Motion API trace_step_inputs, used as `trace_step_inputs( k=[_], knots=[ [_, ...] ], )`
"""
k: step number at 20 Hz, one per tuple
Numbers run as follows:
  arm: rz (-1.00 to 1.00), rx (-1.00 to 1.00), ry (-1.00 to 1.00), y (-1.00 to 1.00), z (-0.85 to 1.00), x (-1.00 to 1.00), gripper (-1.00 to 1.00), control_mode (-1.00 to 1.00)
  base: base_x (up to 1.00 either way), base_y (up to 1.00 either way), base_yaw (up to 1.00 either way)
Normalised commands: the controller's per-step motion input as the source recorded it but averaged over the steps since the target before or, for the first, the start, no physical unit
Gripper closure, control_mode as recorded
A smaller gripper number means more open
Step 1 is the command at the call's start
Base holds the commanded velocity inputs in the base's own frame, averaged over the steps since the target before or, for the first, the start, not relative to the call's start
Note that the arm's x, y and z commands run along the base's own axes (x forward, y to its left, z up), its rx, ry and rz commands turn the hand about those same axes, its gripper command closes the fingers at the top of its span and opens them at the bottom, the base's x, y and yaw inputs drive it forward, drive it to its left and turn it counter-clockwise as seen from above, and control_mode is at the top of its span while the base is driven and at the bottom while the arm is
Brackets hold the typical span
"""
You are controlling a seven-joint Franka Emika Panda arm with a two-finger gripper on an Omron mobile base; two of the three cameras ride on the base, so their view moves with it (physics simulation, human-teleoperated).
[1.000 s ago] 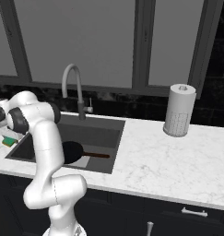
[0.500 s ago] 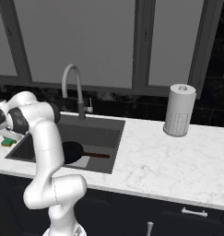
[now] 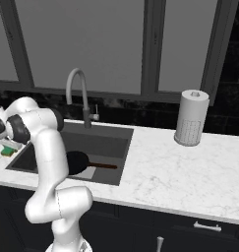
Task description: Pick the pan and sponge and place them into the sink. Then turn on the water.
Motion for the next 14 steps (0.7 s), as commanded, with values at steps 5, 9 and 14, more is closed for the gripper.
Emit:
trace_step_inputs(
  k=[5,9,14],
  knots=[
    [-0.11,0.12,-0.03,-0.95,0.36,-0.42,1.0,-1.0,0.0,0.0,0.0],
    [-0.22,0.05,-0.07,-1.0,0.24,-0.35,1.0,-1.0,0.0,0.0,0.0],
    [-0.11,0.01,-0.07,-1.0,0.01,0.07,1.0,-1.0,0.0,0.0,0.0]
  ],
)
